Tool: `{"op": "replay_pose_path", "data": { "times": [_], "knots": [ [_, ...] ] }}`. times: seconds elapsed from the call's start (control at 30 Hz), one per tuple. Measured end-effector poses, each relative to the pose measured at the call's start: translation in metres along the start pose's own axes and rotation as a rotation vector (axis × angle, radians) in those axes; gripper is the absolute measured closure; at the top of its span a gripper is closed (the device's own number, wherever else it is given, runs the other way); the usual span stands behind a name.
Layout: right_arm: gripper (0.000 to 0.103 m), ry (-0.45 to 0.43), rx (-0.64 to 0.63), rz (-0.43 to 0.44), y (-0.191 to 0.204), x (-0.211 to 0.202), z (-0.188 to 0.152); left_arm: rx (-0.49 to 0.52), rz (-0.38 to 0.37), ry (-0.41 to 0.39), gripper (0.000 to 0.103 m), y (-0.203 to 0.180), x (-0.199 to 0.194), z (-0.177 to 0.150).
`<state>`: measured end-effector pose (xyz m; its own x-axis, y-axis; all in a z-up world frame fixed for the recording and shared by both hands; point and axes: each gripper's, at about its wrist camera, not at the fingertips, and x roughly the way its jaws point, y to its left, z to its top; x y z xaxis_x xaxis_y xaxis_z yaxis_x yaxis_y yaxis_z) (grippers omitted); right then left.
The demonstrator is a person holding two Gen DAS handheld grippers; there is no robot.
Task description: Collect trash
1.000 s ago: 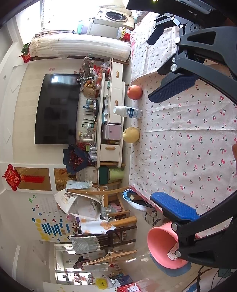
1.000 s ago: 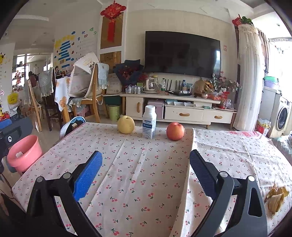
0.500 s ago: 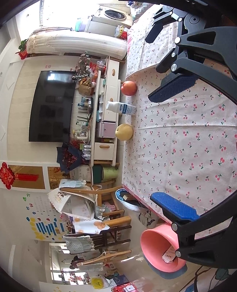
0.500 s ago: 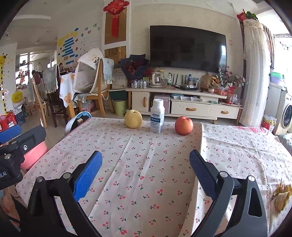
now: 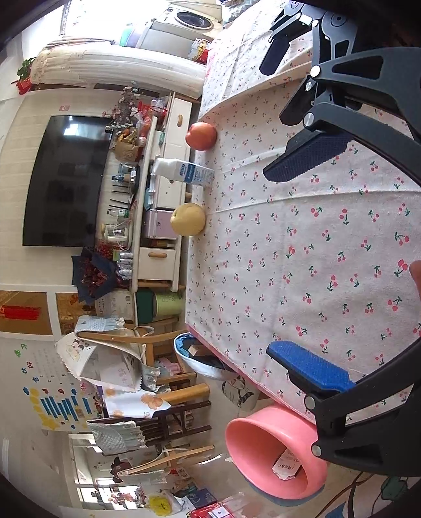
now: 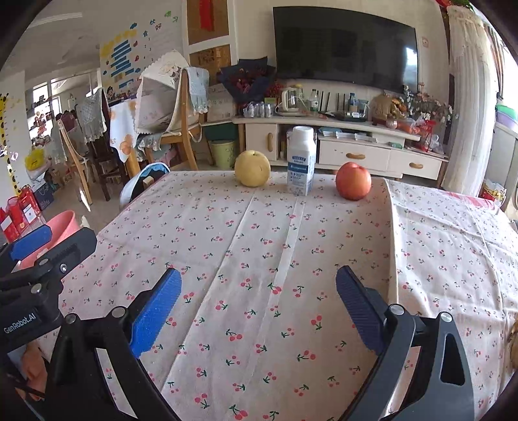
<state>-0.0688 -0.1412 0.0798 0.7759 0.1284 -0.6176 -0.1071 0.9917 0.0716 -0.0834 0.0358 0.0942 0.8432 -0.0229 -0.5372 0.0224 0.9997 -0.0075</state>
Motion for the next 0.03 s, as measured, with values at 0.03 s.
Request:
{"op": "replay_pose_path", "data": {
  "times": [0.03],
  "knots": [
    [0.008, 0.023, 0.004, 0.008, 0.0009, 0.0078, -0.0003, 0.000, -0.001, 0.022, 0.004, 0.0032, 0.0095, 0.0011]
  ]
}}
